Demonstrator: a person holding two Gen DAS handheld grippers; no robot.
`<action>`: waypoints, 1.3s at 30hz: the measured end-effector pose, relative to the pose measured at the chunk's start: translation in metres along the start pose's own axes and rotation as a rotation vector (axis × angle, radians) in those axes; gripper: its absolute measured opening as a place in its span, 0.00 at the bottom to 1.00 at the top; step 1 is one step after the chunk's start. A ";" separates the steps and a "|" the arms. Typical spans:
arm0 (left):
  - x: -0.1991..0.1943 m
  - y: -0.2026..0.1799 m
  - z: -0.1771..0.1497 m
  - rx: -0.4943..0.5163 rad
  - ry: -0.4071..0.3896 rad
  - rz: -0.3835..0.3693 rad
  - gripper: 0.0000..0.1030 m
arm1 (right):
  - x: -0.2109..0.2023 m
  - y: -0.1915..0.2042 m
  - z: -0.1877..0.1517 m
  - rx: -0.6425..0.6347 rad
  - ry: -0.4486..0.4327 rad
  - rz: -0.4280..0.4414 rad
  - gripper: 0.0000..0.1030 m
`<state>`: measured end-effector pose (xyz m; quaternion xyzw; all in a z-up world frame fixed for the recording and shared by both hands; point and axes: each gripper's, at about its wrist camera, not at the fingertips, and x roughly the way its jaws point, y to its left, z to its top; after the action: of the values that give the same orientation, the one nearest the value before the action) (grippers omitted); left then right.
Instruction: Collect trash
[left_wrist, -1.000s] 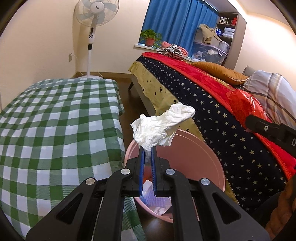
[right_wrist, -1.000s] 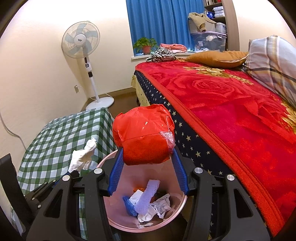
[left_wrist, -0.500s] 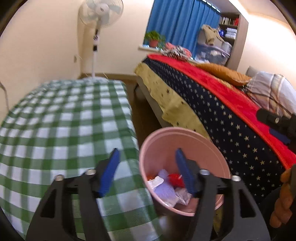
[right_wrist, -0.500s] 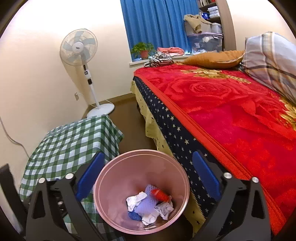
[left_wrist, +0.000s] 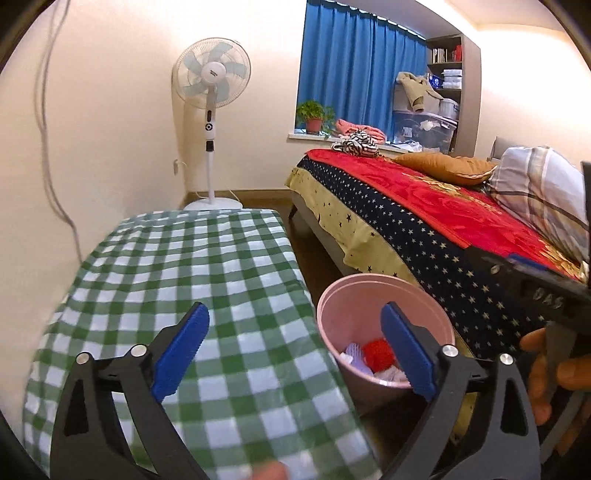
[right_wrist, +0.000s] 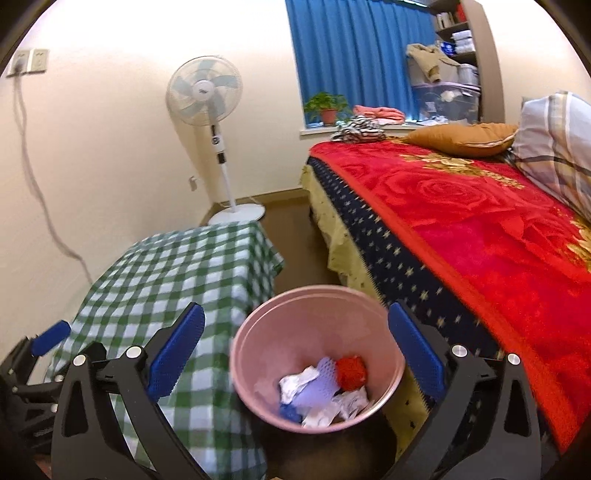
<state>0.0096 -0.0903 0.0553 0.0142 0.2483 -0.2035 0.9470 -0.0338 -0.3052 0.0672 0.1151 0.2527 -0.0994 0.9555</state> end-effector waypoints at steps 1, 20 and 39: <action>-0.009 0.005 -0.004 -0.016 -0.002 0.019 0.89 | -0.004 0.006 -0.007 -0.010 0.009 0.012 0.95; -0.085 0.052 -0.072 -0.113 -0.001 0.237 0.92 | -0.052 0.076 -0.080 -0.161 0.022 0.009 0.95; -0.078 0.057 -0.082 -0.148 0.013 0.260 0.92 | -0.040 0.093 -0.090 -0.205 0.055 0.008 0.95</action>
<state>-0.0686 0.0017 0.0165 -0.0226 0.2649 -0.0602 0.9621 -0.0867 -0.1870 0.0271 0.0206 0.2871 -0.0659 0.9554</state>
